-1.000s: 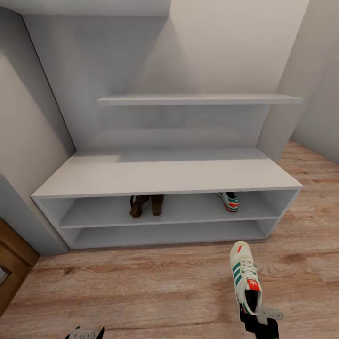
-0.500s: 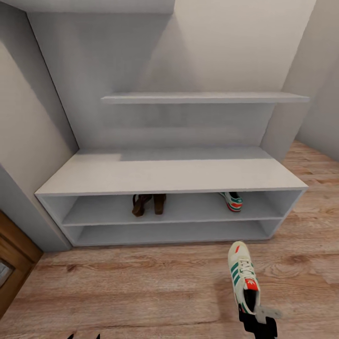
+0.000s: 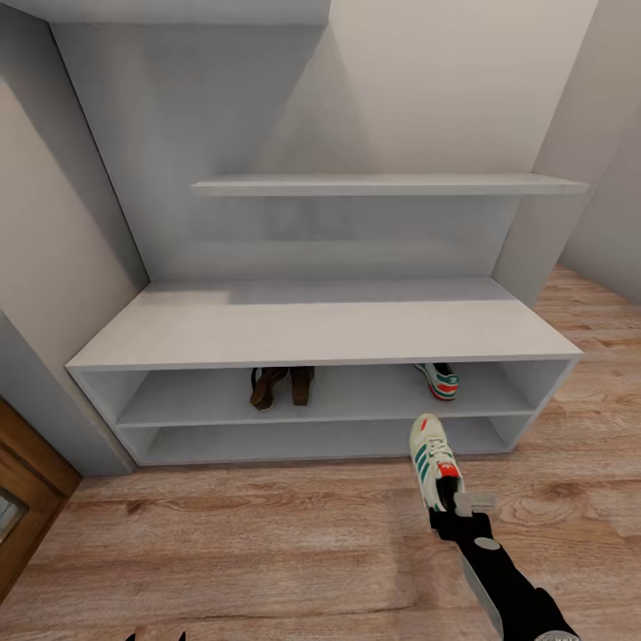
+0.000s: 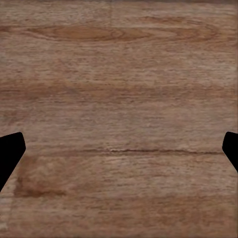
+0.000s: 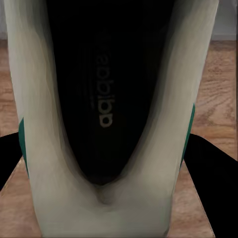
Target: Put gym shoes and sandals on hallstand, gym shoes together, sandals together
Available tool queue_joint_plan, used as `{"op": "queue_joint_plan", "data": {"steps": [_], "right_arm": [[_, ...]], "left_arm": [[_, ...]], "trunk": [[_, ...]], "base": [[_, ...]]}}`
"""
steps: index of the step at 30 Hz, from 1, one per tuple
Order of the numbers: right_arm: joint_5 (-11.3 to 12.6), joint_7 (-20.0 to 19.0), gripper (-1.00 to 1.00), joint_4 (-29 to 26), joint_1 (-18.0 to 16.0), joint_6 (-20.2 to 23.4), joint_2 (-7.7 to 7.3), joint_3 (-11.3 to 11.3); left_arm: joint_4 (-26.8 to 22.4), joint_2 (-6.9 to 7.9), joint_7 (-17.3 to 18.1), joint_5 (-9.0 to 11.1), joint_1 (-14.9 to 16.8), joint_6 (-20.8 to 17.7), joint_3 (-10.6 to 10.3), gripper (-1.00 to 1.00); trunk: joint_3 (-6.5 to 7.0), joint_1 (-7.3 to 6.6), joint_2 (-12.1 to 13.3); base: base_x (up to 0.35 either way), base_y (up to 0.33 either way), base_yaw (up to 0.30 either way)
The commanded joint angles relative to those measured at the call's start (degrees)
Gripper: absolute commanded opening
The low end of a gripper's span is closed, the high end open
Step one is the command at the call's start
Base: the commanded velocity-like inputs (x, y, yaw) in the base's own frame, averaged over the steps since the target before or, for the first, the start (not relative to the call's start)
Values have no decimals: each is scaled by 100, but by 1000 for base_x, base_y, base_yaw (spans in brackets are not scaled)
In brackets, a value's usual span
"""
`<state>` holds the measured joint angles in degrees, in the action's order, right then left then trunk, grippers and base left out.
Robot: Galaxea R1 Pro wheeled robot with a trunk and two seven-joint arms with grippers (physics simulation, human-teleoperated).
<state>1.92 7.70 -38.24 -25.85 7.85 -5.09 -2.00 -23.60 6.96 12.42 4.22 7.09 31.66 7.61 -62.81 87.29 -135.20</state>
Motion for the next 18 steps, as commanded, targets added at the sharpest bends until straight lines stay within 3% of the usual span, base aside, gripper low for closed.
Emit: {"op": "queue_joint_plan", "data": {"steps": [1,10,15,18], "right_arm": [[27,38,-100,-120,1,123,-3,-20],[28,42,-100,-304,-41,522,32,-20],[21,51,-100,-317,-88,563,236,-20],[24,53,-100,-308,-93,568,273,-20]], "left_arm": [[4,2,59,44,3,3,22,100],[4,5,59,44,3,11,22,100],[4,-2,100,20,3,28,5,100],[4,-16,114,-5,3,31,-9,100]], "trunk": [[-5,-1,-2],[-5,-1,-2],[-5,-1,-2],[-5,-1,-2]], "base": [[0,0,0],[0,0,0],[0,0,0],[0,0,0]]}}
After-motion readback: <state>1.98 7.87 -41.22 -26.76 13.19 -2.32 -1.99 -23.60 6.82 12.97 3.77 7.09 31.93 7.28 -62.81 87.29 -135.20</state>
